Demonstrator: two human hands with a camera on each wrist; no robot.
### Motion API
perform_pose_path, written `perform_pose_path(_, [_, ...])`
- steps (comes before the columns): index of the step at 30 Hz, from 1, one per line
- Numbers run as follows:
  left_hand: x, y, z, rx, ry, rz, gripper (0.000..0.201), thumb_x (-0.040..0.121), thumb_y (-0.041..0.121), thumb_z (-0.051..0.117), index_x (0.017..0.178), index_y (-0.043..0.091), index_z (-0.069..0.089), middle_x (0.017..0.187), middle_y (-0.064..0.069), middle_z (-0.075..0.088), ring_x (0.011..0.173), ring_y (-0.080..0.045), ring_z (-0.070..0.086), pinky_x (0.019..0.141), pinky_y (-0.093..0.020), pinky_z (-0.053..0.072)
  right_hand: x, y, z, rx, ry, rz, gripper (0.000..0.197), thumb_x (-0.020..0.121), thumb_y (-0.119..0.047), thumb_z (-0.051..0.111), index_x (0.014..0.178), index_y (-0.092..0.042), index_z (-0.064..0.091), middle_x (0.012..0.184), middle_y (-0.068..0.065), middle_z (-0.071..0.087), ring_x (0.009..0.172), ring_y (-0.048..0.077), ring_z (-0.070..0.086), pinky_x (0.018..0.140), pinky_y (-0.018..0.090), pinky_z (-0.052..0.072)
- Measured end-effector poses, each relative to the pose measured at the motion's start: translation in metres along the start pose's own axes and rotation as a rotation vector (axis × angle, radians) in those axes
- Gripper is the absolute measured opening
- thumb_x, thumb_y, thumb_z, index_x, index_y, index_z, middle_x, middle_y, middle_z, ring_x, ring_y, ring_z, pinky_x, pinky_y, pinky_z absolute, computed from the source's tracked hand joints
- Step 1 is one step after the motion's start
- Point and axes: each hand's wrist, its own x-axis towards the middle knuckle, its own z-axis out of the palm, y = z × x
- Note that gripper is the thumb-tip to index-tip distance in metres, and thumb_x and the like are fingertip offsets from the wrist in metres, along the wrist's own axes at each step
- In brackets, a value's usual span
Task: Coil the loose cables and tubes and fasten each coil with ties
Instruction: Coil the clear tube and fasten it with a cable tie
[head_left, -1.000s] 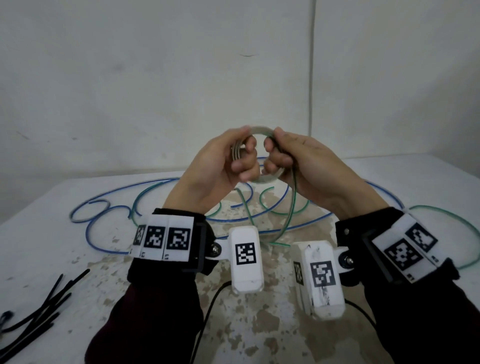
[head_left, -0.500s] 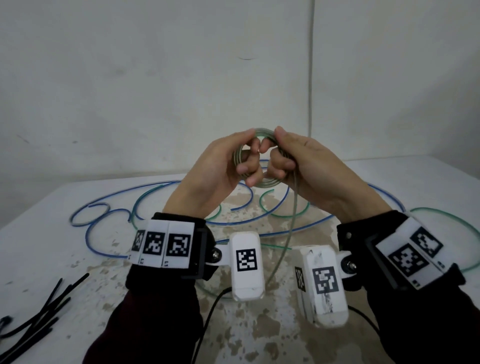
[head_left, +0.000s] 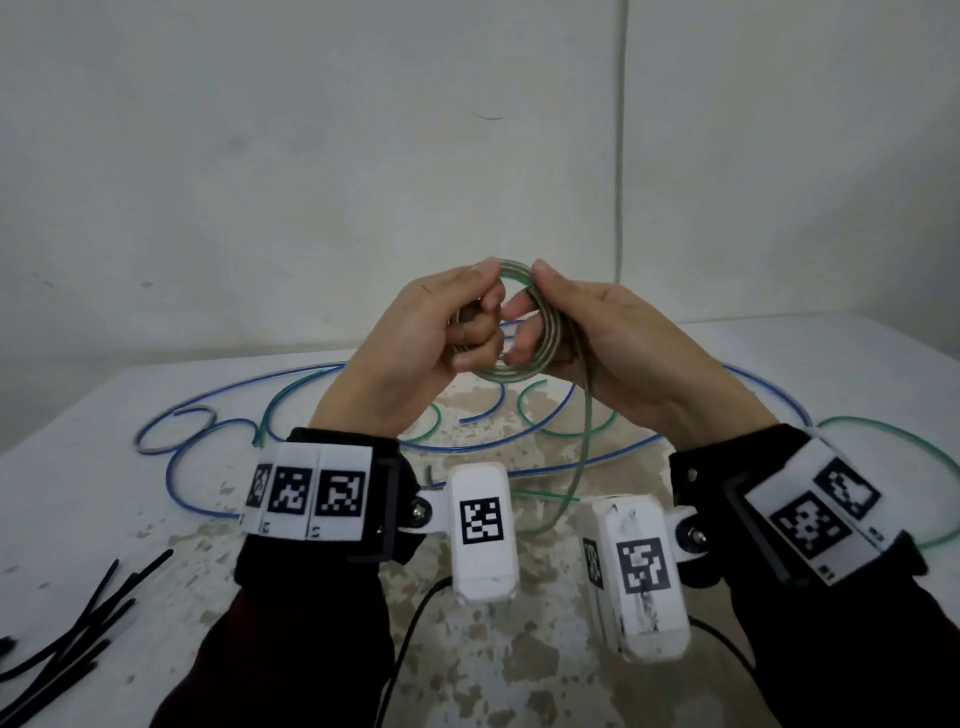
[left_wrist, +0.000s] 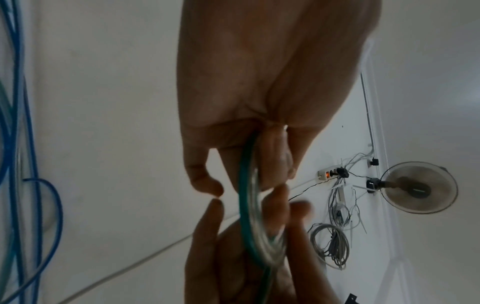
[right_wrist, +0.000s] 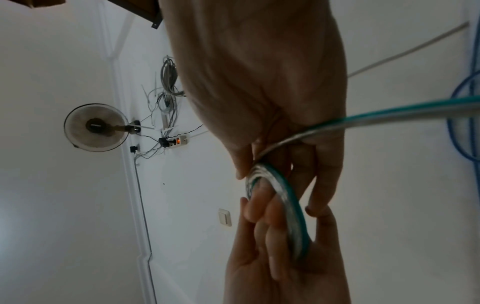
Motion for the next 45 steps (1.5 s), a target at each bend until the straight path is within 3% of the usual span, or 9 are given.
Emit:
perform_pose_path(4, [0.004,-0.003,0.006,-0.091,0.065,0.077,0.035,0.102,0.025,0.034,0.070,0.012,0.041,0.045,0.009,0.023,0.038,-0.007,0.021,0.056,-0.030,0.014,0.001,0.000,0.001,0.038,0.050,-0.016,0.038,0.099,-0.032,0.041,0.081,-0.010,0.066,0.060,0.001,0.067,0.058,0.011,0.065,0.070,0.026,0.056])
perform_pose_path(10, [0.003,-0.002,0.002,-0.054,-0.023,-0.100,0.032,0.092,0.027,0.043,0.064,0.011,0.043,0.039,0.006,0.024,0.034,-0.011,0.026,0.054,-0.027,0.026,0.000,0.001,-0.002,-0.051,0.012,-0.029,0.037,0.102,-0.030,0.035,0.074,-0.011,0.050,0.046,-0.008,0.033,0.043,0.009,0.038,0.063,0.023,0.049])
perform_pose_path(15, [-0.004,-0.001,-0.004,0.100,-0.113,-0.145,0.035,0.093,0.030,0.043,0.064,0.012,0.050,0.040,0.009,0.027,0.035,-0.011,0.027,0.064,-0.034,0.023,-0.002,0.002,0.003,-0.160,-0.056,0.011,0.038,0.102,-0.030,0.035,0.071,-0.010,0.047,0.045,-0.011,0.028,0.038,0.007,0.027,0.057,0.023,0.048])
perform_pose_path(21, [0.001,-0.002,-0.001,0.016,0.080,0.043,0.036,0.102,0.025,0.036,0.070,0.010,0.044,0.050,0.006,0.022,0.043,-0.008,0.017,0.051,-0.025,0.012,0.003,0.002,0.001,-0.029,0.009,-0.014,0.039,0.103,-0.026,0.033,0.080,-0.006,0.057,0.053,0.000,0.050,0.053,0.015,0.053,0.069,0.027,0.054])
perform_pose_path(27, [-0.002,-0.001,0.003,0.101,-0.051,-0.088,0.035,0.101,0.026,0.037,0.072,0.008,0.043,0.042,0.009,0.036,0.038,-0.009,0.025,0.058,-0.029,0.019,0.000,0.001,-0.003,-0.116,-0.027,-0.008,0.037,0.103,-0.027,0.033,0.074,-0.010,0.048,0.048,-0.009,0.028,0.043,0.008,0.030,0.057,0.018,0.046])
perform_pose_path(32, [0.002,-0.004,0.006,-0.007,0.097,0.051,0.035,0.102,0.025,0.037,0.071,0.010,0.043,0.049,0.008,0.022,0.043,-0.008,0.017,0.050,-0.024,0.013,0.002,0.000,-0.002,-0.030,0.068,-0.032,0.037,0.100,-0.028,0.040,0.079,-0.007,0.061,0.050,0.000,0.053,0.050,0.013,0.056,0.068,0.027,0.055])
perform_pose_path(38, [-0.002,-0.001,0.006,0.079,-0.091,-0.105,0.033,0.102,0.026,0.033,0.074,0.010,0.040,0.041,0.011,0.033,0.037,-0.006,0.023,0.056,-0.028,0.014,0.001,0.002,-0.001,-0.113,-0.013,-0.018,0.038,0.103,-0.030,0.034,0.072,-0.011,0.047,0.047,-0.009,0.027,0.041,0.008,0.028,0.056,0.021,0.047])
perform_pose_path(43, [0.003,-0.002,0.005,-0.087,0.049,0.010,0.037,0.103,0.028,0.031,0.069,0.013,0.037,0.045,0.010,0.024,0.036,-0.005,0.019,0.058,-0.029,0.009,0.002,-0.003,-0.001,0.029,0.048,-0.006,0.038,0.103,-0.024,0.034,0.080,-0.006,0.057,0.052,0.001,0.050,0.050,0.013,0.053,0.065,0.025,0.056])
perform_pose_path(45, [0.004,-0.002,0.005,-0.091,0.023,-0.033,0.038,0.102,0.027,0.033,0.066,0.013,0.038,0.043,0.007,0.025,0.035,-0.009,0.025,0.059,-0.031,0.013,0.001,-0.003,-0.004,0.016,0.036,-0.021,0.036,0.103,-0.025,0.034,0.078,-0.007,0.053,0.049,-0.003,0.042,0.048,0.012,0.048,0.063,0.024,0.054])
